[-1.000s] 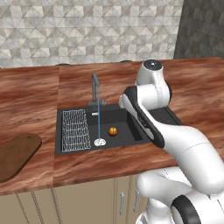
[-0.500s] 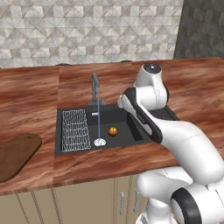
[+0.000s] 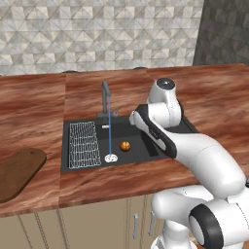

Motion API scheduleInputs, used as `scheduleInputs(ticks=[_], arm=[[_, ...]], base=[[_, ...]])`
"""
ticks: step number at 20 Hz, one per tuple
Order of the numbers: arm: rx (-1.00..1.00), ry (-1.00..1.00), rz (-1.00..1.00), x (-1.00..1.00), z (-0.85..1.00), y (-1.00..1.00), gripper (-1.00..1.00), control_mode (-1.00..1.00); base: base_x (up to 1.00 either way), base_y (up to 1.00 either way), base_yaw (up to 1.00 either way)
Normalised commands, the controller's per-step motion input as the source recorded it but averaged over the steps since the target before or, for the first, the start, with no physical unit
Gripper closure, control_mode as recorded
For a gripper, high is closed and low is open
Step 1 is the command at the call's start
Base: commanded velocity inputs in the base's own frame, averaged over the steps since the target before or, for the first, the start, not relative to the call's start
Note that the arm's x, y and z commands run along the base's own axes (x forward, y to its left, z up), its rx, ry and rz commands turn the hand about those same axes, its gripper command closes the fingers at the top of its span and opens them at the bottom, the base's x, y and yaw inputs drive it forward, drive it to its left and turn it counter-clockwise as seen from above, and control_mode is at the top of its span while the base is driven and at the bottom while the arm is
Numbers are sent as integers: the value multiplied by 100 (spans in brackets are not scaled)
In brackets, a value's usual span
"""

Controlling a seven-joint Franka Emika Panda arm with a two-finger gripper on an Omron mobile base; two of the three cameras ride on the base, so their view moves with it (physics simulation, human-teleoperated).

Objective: Pick the orange from the sink and place it on the cutting board to airdry. Then turn off the sink faucet.

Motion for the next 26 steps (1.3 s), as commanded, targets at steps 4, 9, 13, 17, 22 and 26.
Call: scheduleInputs(ticks=[4, 9, 13, 17, 22, 26], arm=[[1, 0, 3, 30, -16, 4, -100, -100], [2, 0, 2, 35, -25, 5, -100, -100], [0, 0, 1, 28, -33, 1, -100, -100], [0, 0, 0, 28, -30, 2, -100, -100], [0, 0, 0, 28, -28, 4, -100, -100], [2, 0, 0, 22, -25, 3, -100, -100]], base=[[0, 0, 0], [0, 0, 0], [0, 0, 0], [0, 0, 0], [0, 0, 0], [0, 0, 0]])
